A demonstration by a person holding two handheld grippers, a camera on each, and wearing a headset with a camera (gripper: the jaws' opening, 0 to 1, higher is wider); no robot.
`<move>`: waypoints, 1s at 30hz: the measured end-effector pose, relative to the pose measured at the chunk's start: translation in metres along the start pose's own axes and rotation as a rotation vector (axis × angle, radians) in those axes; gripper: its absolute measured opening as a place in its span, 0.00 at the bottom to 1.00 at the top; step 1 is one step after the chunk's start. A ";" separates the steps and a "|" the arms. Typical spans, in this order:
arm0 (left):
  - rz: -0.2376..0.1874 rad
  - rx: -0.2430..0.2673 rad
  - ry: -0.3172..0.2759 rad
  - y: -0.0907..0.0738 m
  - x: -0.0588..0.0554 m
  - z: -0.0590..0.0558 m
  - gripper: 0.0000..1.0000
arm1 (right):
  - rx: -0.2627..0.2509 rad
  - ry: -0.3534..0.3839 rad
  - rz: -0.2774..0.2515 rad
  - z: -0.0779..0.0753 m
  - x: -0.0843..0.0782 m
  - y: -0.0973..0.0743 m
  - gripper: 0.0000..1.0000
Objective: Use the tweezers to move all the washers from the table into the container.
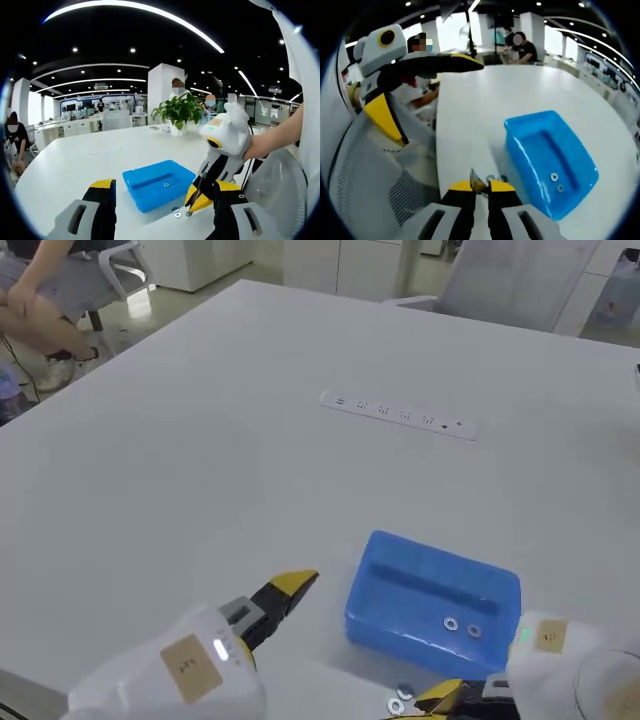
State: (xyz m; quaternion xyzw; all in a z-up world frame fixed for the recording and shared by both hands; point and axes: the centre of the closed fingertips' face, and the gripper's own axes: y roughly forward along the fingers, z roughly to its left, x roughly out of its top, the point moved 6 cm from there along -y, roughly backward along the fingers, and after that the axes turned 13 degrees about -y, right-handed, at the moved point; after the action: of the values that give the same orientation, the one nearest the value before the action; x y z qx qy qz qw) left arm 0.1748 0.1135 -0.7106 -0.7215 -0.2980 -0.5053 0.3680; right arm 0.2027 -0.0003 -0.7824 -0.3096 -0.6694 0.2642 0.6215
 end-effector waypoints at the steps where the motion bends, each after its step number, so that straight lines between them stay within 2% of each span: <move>1: -0.002 0.000 -0.001 0.000 0.000 0.000 0.81 | -0.002 -0.019 0.009 0.001 0.000 0.001 0.05; 5: -0.005 0.003 -0.002 0.000 0.001 0.000 0.81 | 0.006 -0.073 0.020 0.006 0.003 0.002 0.05; 11: -0.005 0.002 -0.002 -0.001 0.000 0.000 0.81 | 0.013 -0.095 0.031 0.007 0.005 0.004 0.05; 12: -0.005 0.002 -0.002 -0.001 0.000 0.000 0.81 | 0.017 -0.095 0.038 0.008 0.004 0.005 0.06; 13: -0.006 0.001 -0.002 -0.001 0.000 0.000 0.81 | 0.045 -0.103 0.081 0.011 -0.001 0.004 0.05; 14: -0.006 0.001 -0.001 -0.001 0.000 0.000 0.81 | 0.025 -0.114 0.048 0.010 0.003 0.005 0.06; 20: -0.006 0.002 -0.003 -0.001 0.000 0.001 0.81 | 0.024 -0.101 0.049 0.007 0.002 0.005 0.05; 30: -0.013 0.000 -0.006 -0.001 0.001 0.000 0.81 | 0.018 -0.151 0.067 0.008 0.004 0.007 0.04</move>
State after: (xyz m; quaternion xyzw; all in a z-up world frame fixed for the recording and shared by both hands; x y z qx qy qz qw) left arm 0.1747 0.1141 -0.7091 -0.7210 -0.3038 -0.5054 0.3640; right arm 0.1955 0.0077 -0.7858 -0.3052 -0.7013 0.3134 0.5628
